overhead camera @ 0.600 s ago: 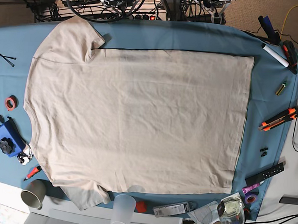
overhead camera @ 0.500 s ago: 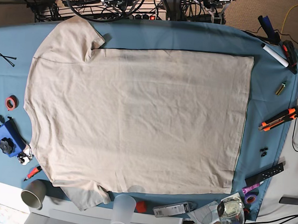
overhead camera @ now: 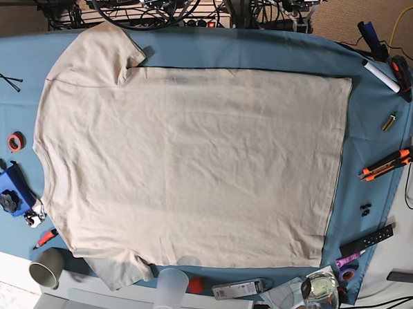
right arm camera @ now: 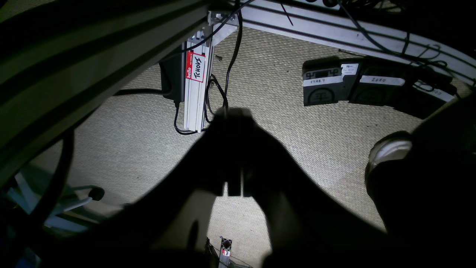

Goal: Fold the T-shirt properly

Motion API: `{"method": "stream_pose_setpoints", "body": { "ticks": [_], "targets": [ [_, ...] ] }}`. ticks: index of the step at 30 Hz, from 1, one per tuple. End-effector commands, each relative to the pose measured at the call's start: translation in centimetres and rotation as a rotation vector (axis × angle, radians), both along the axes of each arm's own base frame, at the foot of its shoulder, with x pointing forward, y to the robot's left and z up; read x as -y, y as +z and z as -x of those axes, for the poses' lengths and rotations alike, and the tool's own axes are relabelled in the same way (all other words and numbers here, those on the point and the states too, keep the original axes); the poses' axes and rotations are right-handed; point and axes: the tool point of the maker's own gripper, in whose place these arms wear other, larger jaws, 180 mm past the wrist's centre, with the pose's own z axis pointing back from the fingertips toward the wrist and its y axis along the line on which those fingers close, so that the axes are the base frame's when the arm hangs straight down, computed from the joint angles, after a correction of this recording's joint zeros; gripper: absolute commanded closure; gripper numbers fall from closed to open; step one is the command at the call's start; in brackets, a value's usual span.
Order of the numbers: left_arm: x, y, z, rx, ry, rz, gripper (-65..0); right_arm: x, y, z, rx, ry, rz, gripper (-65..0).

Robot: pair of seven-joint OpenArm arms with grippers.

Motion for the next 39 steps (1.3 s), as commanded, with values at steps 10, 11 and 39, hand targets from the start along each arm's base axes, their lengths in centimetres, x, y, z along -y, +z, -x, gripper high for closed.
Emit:
{"method": "stream_pose_setpoints", "body": {
  "ticks": [10,11,39],
  "targets": [
    [-0.4,0.0,-0.1,0.008,0.003,-0.005,-1.1,0.3,0.0,-0.3,0.004,0.001,0.002,0.0],
    [-0.9,0.0,-0.1,0.008,0.002,-0.012,-1.1,0.5,0.0,-0.3,0.003,0.002,0.004,0.0],
    [-13.4,4.2,6.4,-0.003,0.160,-0.159,-0.9,8.8,4.1,7.4,-0.027,0.053,0.137,0.0]
  ]
}}
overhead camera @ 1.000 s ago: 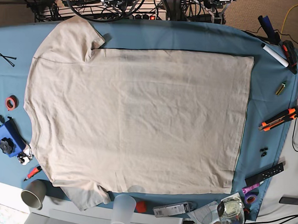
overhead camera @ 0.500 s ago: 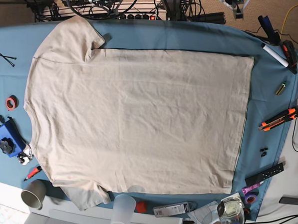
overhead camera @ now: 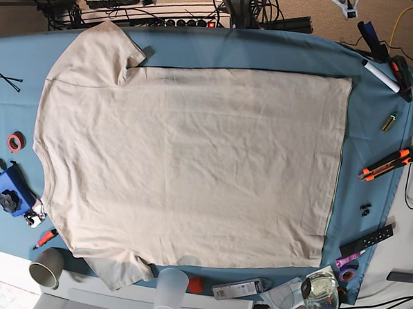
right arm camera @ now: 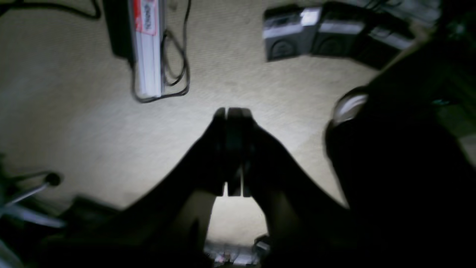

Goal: Fold the T-shirt properly

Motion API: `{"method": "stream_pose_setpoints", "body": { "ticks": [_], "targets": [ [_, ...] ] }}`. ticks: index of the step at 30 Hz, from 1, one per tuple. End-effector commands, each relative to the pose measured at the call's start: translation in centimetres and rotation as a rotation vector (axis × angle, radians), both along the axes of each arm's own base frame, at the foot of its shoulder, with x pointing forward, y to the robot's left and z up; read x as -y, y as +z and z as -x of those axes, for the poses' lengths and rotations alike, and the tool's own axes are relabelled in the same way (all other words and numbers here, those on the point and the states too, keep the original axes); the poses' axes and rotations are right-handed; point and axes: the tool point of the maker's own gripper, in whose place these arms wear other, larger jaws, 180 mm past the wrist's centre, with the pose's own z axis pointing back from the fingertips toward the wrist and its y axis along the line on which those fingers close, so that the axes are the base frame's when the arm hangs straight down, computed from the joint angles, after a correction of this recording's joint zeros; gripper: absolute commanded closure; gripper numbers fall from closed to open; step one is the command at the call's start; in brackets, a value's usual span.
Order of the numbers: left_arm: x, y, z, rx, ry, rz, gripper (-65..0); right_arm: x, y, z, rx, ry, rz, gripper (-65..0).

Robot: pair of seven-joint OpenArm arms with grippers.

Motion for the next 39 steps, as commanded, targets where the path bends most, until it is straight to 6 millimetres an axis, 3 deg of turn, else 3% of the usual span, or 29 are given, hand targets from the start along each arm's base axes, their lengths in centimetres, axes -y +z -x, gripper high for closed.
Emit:
{"method": "stream_pose_setpoints", "body": {
  "ticks": [1,9,14,25,32,39],
  "targets": [
    [-0.8,0.5,0.9,-0.005,-0.004,-0.001,-0.9,0.6,0.6,1.1,-0.007,0.007,0.007,0.0],
    [-0.7,3.6,3.6,0.046,-0.031,0.036,-0.9,2.1,5.3,4.0,0.049,0.070,0.058,0.0],
    [-1.0,6.5,3.8,0.096,-0.081,0.021,-0.9,3.0,9.1,4.0,0.115,0.051,0.100,0.0],
    [0.0,14.6,0.6,0.257,-0.230,-0.008,-0.9,6.8,17.7,-0.8,0.293,-0.030,0.194,0.0],
    [1.8,19.4,-1.4,0.286,-0.318,0.006,-0.9,5.1,21.3,-4.1,0.354,-0.007,0.172,0.0],
    [3.7,23.8,-3.5,0.311,-0.397,0.015,-0.9,2.6,25.2,-8.7,0.492,0.039,0.139,0.0]
  ]
}}
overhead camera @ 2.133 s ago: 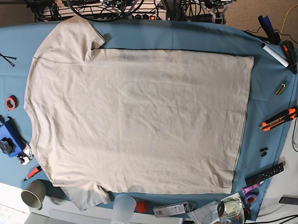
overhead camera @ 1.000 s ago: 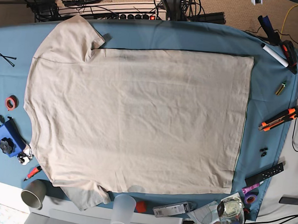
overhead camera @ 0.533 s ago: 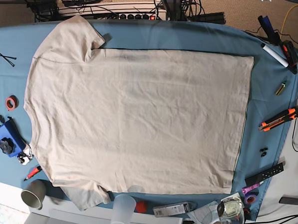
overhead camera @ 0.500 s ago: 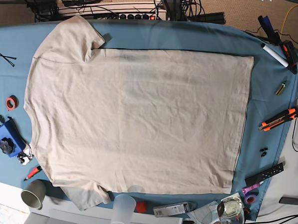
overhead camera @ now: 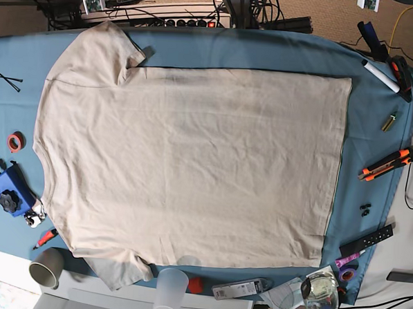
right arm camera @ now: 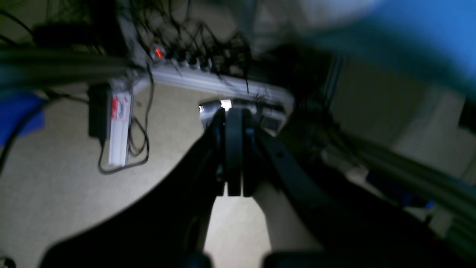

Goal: Fold the T-shirt properly

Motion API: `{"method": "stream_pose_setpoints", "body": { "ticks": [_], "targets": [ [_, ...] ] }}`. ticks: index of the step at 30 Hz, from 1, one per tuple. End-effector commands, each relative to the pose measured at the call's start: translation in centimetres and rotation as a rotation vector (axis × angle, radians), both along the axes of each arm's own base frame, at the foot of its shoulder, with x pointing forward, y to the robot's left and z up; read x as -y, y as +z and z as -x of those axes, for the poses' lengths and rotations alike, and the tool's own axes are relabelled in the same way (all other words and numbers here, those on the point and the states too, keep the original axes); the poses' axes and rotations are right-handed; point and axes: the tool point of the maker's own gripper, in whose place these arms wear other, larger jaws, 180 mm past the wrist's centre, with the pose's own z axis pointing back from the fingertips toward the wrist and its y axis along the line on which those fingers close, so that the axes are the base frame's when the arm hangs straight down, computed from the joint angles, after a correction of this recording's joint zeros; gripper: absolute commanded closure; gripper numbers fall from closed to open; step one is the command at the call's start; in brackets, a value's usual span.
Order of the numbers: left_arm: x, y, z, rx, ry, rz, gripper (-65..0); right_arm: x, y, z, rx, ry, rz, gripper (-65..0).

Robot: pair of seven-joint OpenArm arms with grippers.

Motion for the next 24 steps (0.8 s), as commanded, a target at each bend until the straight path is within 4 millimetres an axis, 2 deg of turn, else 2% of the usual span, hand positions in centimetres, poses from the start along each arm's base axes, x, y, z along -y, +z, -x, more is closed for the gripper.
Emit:
{"method": "stream_pose_setpoints", "body": {
  "ticks": [1,5,7,12,16,19,20,21,24],
  "targets": [
    [0.2,1.2,-0.3,0.025,-0.016,-0.001,-0.9,-0.3,1.2,-0.9,0.040,0.030,0.009,0.0],
    [1.0,3.8,-1.9,0.084,-0.074,-0.025,-0.9,-1.6,4.2,-3.5,0.145,0.085,0.023,0.0],
    [1.2,4.7,-2.7,0.110,-0.105,-0.050,-0.9,-1.4,4.5,-4.0,0.161,0.100,0.044,0.0],
    [1.3,5.9,-3.9,0.150,-0.153,-0.100,-0.9,0.3,5.6,-6.5,0.237,0.149,0.201,0.0],
    [1.0,6.1,-4.0,0.151,-0.172,-0.129,-0.9,2.5,5.6,-7.1,0.192,0.106,0.320,0.0],
    [1.1,6.1,-4.2,0.156,-0.172,-0.128,-0.9,3.1,5.8,-7.6,0.190,0.099,0.360,0.0],
    [1.0,6.1,-4.2,0.158,-0.171,-0.129,-0.9,3.1,5.8,-7.6,0.191,0.099,0.359,-1.1],
    [1.1,6.1,-4.2,0.159,-0.172,-0.129,-0.9,3.1,5.9,-7.6,0.193,0.099,0.358,-4.8],
    [1.1,6.1,-4.2,0.159,-0.172,-0.128,-0.9,3.1,5.9,-7.7,0.199,0.102,0.357,-22.1]
  ]
}}
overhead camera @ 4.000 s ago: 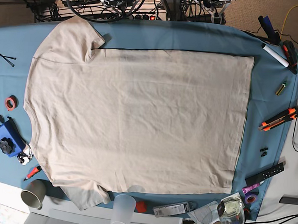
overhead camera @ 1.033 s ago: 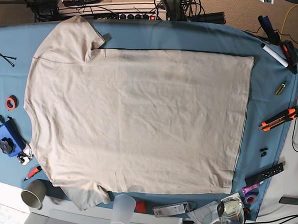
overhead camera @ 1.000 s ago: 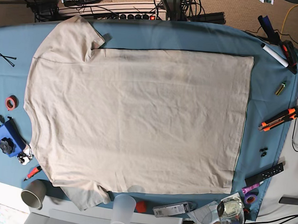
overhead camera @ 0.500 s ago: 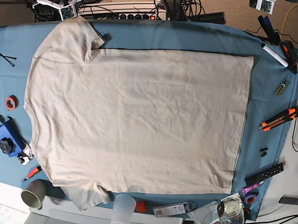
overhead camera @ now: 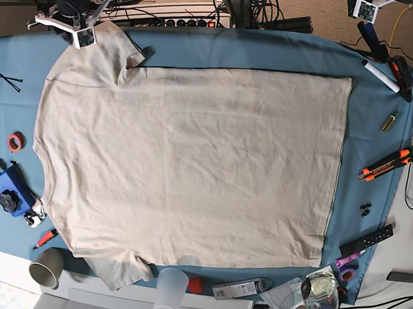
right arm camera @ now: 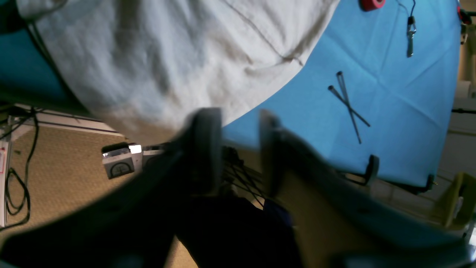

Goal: Fold the T-shirt properly
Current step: 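Move right gripper to the shoulder edge, left gripper to the hem corner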

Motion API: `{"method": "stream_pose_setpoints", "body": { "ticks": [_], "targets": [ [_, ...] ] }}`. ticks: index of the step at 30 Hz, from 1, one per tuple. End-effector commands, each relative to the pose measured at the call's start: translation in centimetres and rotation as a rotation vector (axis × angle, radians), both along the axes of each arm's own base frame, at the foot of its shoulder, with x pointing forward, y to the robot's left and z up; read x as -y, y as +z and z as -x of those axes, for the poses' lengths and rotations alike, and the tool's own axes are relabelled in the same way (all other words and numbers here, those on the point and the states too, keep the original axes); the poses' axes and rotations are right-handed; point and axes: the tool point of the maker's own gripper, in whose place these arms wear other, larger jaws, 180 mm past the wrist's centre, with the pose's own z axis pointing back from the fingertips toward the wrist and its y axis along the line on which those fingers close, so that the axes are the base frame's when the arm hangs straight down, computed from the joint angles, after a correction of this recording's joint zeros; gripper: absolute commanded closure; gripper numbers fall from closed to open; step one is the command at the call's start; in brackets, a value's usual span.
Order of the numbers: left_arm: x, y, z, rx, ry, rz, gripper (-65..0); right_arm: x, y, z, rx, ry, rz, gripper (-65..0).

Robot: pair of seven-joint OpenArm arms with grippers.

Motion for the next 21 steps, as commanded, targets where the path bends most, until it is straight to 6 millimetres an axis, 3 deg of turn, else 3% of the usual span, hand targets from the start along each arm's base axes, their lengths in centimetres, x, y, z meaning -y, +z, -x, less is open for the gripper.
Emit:
{"method": "stream_pose_setpoints", "body": {
  "ticks": [1,4,9,16,21],
  "targets": [
    [0.1,0.6,-0.1,0.014,-0.005,0.001,-0.9,0.0,0.7,-0.3,0.024,0.013,0.011,-26.6],
    [0.1,0.6,-0.1,0.015,-0.005,0.000,-0.9,0.2,1.0,-0.5,0.041,0.016,0.032,-29.3],
    [-0.6,0.7,-0.5,0.030,0.006,-0.038,-1.3,2.9,2.5,-1.1,0.131,-0.160,0.093,-29.3],
    [-3.8,1.8,-3.0,0.126,0.069,-0.193,-19.7,4.0,3.0,-1.7,0.163,-0.202,0.035,-29.2],
    [-4.0,2.0,-3.9,0.148,0.073,-0.202,-21.5,5.4,4.1,-2.6,0.209,-0.232,-0.050,-29.2]
  ]
}}
